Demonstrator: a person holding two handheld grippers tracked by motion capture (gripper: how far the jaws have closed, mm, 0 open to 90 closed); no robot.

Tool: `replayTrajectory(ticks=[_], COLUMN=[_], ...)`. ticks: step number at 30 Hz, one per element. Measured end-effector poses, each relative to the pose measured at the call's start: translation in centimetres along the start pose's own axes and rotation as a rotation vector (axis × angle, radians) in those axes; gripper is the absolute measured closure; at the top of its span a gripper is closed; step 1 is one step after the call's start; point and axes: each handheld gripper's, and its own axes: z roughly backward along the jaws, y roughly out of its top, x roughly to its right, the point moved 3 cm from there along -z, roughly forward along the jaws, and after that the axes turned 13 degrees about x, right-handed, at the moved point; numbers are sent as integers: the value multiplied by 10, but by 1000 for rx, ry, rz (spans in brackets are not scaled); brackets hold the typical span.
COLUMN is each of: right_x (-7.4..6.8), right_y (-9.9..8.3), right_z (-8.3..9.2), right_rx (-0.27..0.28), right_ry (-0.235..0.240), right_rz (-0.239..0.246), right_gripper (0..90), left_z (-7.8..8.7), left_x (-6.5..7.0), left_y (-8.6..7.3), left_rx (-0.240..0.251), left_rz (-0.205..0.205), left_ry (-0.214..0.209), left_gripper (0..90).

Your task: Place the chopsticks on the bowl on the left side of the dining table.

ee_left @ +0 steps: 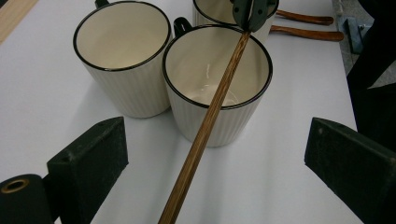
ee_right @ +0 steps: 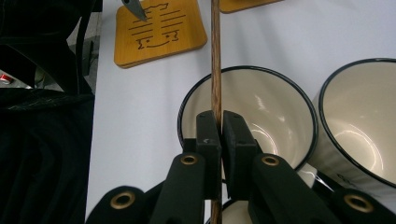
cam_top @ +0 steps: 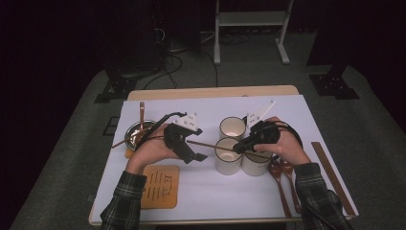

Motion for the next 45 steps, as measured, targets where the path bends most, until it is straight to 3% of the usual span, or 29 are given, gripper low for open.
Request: replayTrajectory(ticks=[16,18,45], right_x=[-4,-4,-8], right_y=[8,8,15], right_z=[-11,-12,-24], right_rx=[-10,-11,-28], right_ry=[21,23,46], right_rz=[16,19,44], right_gripper=[854,854,855], left_z=[-5,-6,-17], left_x=[3,4,11], left_y=[2,2,6], left_rx=[2,3,-27], left_rz=[19,14,-8], left_ry=[-31,-32,-50], left_gripper=[163,213,438])
